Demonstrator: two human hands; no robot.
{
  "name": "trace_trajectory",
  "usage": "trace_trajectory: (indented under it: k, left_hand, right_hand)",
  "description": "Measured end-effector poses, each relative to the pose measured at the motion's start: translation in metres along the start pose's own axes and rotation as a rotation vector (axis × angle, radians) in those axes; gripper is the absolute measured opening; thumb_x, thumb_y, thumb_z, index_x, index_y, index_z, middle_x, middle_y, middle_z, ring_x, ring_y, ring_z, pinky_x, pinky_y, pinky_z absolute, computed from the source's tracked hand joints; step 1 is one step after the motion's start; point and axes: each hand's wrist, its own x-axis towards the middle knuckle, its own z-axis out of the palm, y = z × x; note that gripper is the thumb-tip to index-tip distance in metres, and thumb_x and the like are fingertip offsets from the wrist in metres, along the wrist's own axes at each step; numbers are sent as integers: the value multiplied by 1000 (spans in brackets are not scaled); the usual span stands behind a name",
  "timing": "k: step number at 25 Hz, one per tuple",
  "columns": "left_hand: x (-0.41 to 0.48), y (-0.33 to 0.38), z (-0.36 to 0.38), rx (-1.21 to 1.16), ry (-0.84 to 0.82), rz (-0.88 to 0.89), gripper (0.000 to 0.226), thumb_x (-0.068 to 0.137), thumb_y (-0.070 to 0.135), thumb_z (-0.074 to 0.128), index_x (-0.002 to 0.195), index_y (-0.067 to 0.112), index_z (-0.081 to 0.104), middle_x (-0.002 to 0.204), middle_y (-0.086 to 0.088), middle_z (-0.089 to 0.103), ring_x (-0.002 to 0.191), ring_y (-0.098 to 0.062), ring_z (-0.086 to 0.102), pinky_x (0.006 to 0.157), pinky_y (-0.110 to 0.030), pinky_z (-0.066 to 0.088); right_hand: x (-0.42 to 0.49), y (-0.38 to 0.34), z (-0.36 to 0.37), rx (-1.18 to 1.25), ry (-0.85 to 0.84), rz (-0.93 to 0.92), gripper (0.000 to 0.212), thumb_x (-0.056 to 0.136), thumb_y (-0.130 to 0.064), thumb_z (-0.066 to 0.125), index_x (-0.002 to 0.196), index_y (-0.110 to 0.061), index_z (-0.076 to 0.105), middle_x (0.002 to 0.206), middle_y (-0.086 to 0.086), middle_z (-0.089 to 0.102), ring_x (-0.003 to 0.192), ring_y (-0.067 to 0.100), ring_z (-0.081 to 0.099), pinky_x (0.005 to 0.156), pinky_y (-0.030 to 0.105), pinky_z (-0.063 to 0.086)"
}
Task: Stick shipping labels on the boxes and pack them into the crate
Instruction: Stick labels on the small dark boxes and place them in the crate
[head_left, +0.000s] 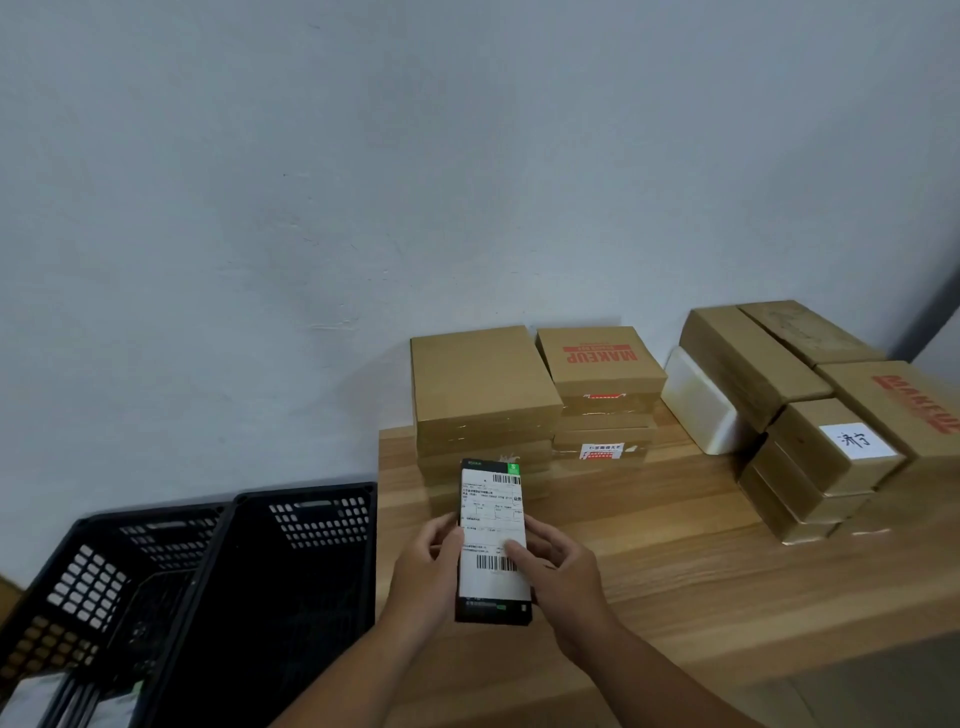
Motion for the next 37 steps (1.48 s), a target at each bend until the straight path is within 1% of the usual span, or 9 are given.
trace_trajectory:
  k: [3,5,9,12,17,23,29,32,37]
  left_hand:
    - [-9,-7,-15,144,24,102,22,100,33,58,119,45,62,112,21,67,94,11,62,67,-9,52]
    - [-18,-14,-21,203,25,136,23,100,33,58,120,44,65,116,21,64,97,13,60,67,-4,49]
    - [-38,-29,-38,134,64,116,26,100,28,59,116,48,66,114,21,65,97,12,63,72,-11,55]
    - [-51,-47,-62,125,117,102,28,101,25,58,120,44,66,117,18,63,99,9,63,78,-15,57]
    - [-73,-77,-123,130,233,79,30,101,27,59,131,32,65,117,18,61,99,11,61,84,-19,57]
    - [-109,-121,-240,122,323,24,35,102,33,57,137,31,59,119,22,56,101,8,59,74,-7,50]
    - [-141,-188,-394,180,364,-33,44,103,41,51,146,32,49,137,15,49,116,-2,51,100,-28,48]
    - [-144,-215,-455,157,338,-66,46,103,42,51,148,33,47,141,16,47,119,0,45,102,-26,42]
    - [-115,-245,-513,158,287,-123,45,103,41,51,147,32,48,141,13,50,127,-8,51,107,-37,49]
  right_hand:
    - [0,8,0,-36,10,-11,44,85,-10,79,126,-20,68,103,-1,79,90,19,77,69,36,63]
    - [-1,12,4,-41,9,-16,43,84,-10,80,124,-22,69,102,-2,79,88,19,77,67,36,63]
    - [-2,25,24,-69,-38,-7,38,84,-11,80,116,-28,72,98,-5,79,84,18,77,65,38,64]
    - [-9,38,49,-86,-92,12,31,88,-12,76,117,-24,73,100,-1,79,88,18,77,72,39,64]
    - [-29,58,107,-130,-222,29,25,93,-11,70,112,-28,72,96,-5,80,87,15,77,66,26,61]
    - [-73,90,226,-253,-421,7,36,91,-7,72,112,-37,70,97,-7,79,88,13,77,68,25,61]
    - [-133,152,381,-288,-468,34,41,90,-5,71,127,-22,64,99,-1,79,91,17,77,69,27,62]
    - [-144,179,439,-296,-447,70,43,90,-7,72,129,-22,62,101,-2,79,91,18,77,71,30,63]
    - [-133,217,499,-328,-409,79,43,92,-13,72,130,-30,62,104,-8,78,94,15,76,78,31,63]
